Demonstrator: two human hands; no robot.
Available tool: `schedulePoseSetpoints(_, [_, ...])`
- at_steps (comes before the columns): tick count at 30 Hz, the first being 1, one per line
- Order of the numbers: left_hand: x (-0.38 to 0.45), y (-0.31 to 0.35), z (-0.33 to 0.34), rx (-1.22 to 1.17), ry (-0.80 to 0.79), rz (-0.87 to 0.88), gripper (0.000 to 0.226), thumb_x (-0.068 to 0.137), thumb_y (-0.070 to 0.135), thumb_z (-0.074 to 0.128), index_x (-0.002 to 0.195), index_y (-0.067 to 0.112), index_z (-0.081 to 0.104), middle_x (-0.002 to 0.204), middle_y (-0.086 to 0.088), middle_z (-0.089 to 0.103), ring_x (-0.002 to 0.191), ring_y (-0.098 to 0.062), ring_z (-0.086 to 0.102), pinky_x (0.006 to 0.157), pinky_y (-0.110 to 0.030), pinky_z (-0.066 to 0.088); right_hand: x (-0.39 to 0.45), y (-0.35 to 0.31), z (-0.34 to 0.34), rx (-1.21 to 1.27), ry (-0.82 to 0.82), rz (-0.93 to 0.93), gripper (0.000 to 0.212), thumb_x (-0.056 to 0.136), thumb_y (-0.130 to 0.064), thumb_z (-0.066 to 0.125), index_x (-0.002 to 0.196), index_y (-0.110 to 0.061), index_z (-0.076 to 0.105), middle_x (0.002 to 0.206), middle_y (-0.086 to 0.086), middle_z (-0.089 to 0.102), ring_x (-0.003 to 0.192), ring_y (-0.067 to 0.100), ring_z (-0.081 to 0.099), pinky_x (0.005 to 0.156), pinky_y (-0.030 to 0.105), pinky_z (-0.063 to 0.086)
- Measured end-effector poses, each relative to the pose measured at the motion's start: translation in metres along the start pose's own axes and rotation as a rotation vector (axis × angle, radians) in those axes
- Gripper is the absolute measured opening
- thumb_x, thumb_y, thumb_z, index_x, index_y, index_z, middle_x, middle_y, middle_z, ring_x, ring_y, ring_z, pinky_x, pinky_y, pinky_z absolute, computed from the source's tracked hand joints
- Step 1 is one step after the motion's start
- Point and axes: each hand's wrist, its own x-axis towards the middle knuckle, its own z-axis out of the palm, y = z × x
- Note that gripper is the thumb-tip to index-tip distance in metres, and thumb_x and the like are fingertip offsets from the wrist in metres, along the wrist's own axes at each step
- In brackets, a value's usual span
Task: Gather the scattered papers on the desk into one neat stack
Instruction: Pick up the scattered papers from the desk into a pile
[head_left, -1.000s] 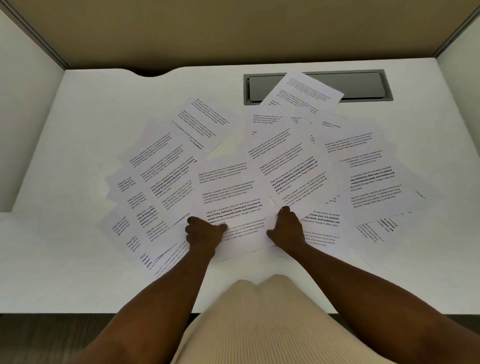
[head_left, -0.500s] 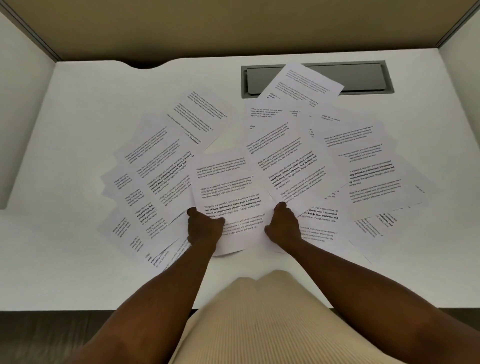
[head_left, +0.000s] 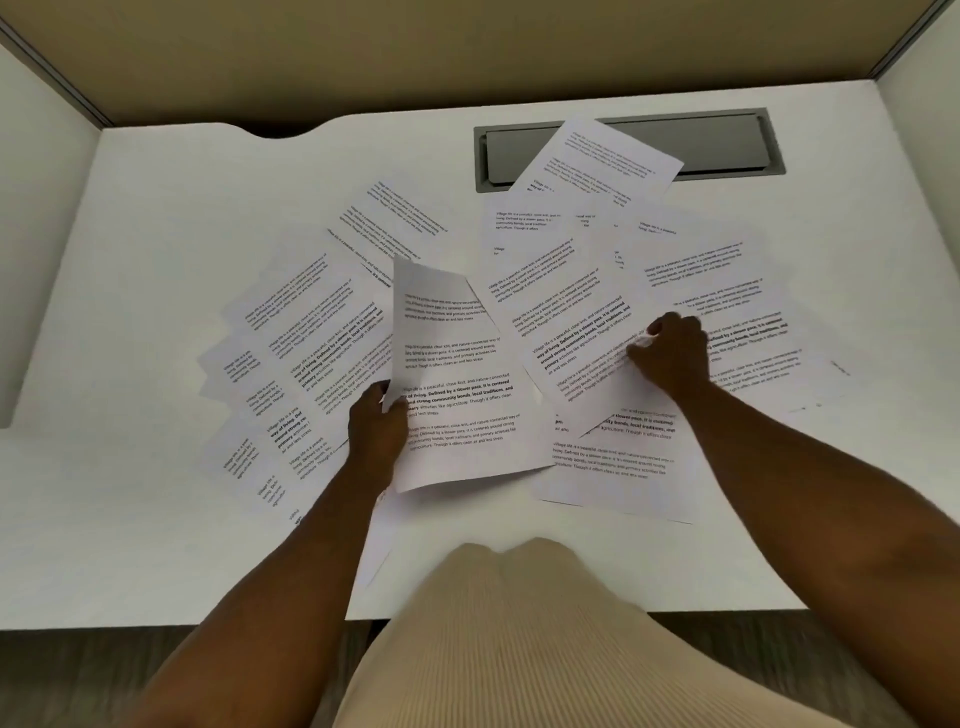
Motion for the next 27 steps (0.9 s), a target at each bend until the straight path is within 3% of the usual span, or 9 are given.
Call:
schedulePoseSetpoints(4, [0.003,0.000,0.001,-0.059,-0.018,-0.035,0.038,0.097,0.007,0.054,0.134,0.012,0.056,0.130,-0.008,0.063,0.115,-0.027,0.061,0.104,-0.046,0.048,0.024,0.018,-0.015,-0.066,-0.032,0.110,0.077,0.072,-0.040,0.080,0.131,-0.004,0.045,0.133,0.020,0.044,0.128,0.037,0.039,0.103,0.045,0.038])
schedulePoseSetpoints(7, [0.004,-0.001,0.000,-0.071,-0.016,-0.052,0.042,0.096,0.008,0.055,0.137,0.014,0.055,0.134,-0.007,0.061,0.120,-0.028,0.059,0.106,-0.049,0.046,0.032,0.022,-0.017,-0.090,-0.078,0.161,0.090,0.067,-0.039,0.084,0.135,-0.002,0.038,0.137,0.021,0.041,0.131,0.039,0.038,0.105,0.048,0.037])
schedulePoseSetpoints(16, [0.008,0.000,-0.004,-0.045,-0.001,-0.047,0.046,0.095,0.009,0.055,0.141,0.015,0.052,0.137,-0.007,0.059,0.122,-0.028,0.058,0.107,-0.049,0.046,0.047,0.024,-0.020,-0.134,-0.180,0.186,0.099,0.067,-0.040,0.085,0.137,0.005,0.030,0.139,0.025,0.046,0.131,0.042,0.042,0.106,0.047,0.039])
schedulePoseSetpoints(23, [0.004,0.003,-0.004,-0.051,-0.013,-0.085,0.044,0.096,0.012,0.056,0.140,0.015,0.052,0.135,-0.007,0.061,0.120,-0.029,0.059,0.103,-0.051,0.048,0.051,0.022,-0.017,-0.203,-0.228,0.148,0.079,0.072,-0.049,0.078,0.127,0.002,0.055,0.132,0.021,0.056,0.125,0.038,0.050,0.103,0.043,0.043])
schedulePoseSetpoints(27, [0.005,0.001,-0.006,-0.064,-0.024,-0.099,0.048,0.093,0.016,0.058,0.140,0.016,0.052,0.136,-0.006,0.060,0.121,-0.028,0.059,0.104,-0.051,0.048,0.036,0.007,-0.020,-0.030,-0.174,0.115,0.057,0.081,-0.033,0.074,0.120,0.004,0.057,0.126,0.021,0.058,0.115,0.036,0.055,0.094,0.041,0.046])
